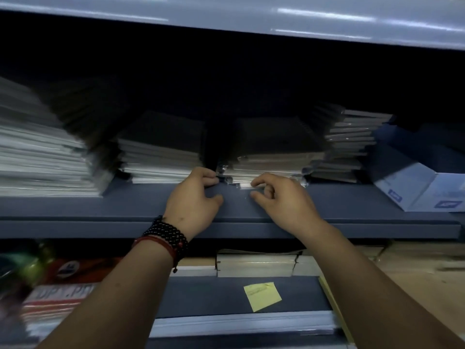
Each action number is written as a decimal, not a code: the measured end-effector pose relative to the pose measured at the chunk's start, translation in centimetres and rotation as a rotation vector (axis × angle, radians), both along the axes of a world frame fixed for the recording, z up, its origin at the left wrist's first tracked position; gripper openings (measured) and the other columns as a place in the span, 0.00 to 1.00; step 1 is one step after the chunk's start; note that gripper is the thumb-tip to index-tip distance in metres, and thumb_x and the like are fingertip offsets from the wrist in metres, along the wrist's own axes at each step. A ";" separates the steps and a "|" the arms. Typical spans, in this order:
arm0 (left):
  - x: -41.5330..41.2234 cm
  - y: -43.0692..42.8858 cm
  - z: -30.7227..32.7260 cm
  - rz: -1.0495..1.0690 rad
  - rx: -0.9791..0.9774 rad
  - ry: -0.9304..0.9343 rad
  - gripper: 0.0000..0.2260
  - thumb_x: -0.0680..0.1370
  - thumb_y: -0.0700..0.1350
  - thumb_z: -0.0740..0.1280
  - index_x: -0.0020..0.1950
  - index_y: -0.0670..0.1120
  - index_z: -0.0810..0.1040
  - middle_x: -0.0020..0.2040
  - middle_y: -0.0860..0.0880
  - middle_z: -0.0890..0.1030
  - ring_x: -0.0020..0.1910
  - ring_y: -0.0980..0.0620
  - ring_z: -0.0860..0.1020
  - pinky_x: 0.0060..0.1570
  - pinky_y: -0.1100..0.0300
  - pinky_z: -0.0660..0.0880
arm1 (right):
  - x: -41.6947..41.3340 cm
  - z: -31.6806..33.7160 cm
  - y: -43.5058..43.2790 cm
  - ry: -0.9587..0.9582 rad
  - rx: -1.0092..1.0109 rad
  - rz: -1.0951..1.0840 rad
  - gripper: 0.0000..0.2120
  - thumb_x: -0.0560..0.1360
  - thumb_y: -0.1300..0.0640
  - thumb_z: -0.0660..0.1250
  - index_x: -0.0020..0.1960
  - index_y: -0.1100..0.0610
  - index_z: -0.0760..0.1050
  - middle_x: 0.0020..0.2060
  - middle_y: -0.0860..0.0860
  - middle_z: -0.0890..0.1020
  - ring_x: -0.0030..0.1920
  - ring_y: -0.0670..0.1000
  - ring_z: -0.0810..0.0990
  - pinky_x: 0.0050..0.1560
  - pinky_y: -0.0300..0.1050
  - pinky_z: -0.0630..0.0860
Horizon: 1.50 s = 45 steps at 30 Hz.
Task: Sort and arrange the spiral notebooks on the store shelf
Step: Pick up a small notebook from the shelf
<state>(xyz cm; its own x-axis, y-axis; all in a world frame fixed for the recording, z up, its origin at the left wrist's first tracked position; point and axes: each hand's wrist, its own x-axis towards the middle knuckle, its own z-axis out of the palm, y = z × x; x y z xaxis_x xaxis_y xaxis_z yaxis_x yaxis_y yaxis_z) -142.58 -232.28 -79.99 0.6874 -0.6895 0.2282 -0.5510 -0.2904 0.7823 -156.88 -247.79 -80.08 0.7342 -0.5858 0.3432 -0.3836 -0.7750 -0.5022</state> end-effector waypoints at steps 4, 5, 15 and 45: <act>0.7 -0.4 -0.3 -0.032 -0.040 0.009 0.20 0.76 0.42 0.72 0.63 0.56 0.71 0.62 0.61 0.80 0.63 0.58 0.76 0.65 0.56 0.73 | 0.8 -0.2 -0.3 -0.075 -0.015 -0.061 0.05 0.79 0.50 0.67 0.52 0.44 0.80 0.31 0.35 0.77 0.38 0.42 0.77 0.42 0.46 0.77; 0.9 -0.5 -0.3 -0.046 -0.057 0.032 0.20 0.75 0.41 0.72 0.63 0.56 0.71 0.62 0.61 0.79 0.63 0.58 0.76 0.66 0.55 0.73 | 1.0 -0.2 -0.4 -0.101 -0.007 -0.072 0.05 0.79 0.50 0.67 0.51 0.44 0.81 0.31 0.32 0.77 0.38 0.41 0.77 0.41 0.44 0.76; 0.1 -1.3 -0.5 -0.014 -0.366 0.077 0.17 0.76 0.37 0.68 0.56 0.58 0.72 0.53 0.61 0.81 0.49 0.57 0.78 0.47 0.61 0.75 | 2.6 0.0 -0.9 -0.408 -0.099 -0.112 0.06 0.78 0.60 0.68 0.49 0.58 0.84 0.38 0.52 0.83 0.41 0.53 0.80 0.42 0.51 0.78; -4.2 0.5 -1.3 -0.312 0.137 -0.814 0.21 0.75 0.63 0.64 0.65 0.57 0.74 0.62 0.56 0.74 0.62 0.51 0.71 0.69 0.55 0.64 | 0.4 1.5 -0.8 -0.031 0.032 0.053 0.14 0.81 0.63 0.60 0.62 0.51 0.78 0.53 0.48 0.82 0.53 0.45 0.79 0.55 0.43 0.77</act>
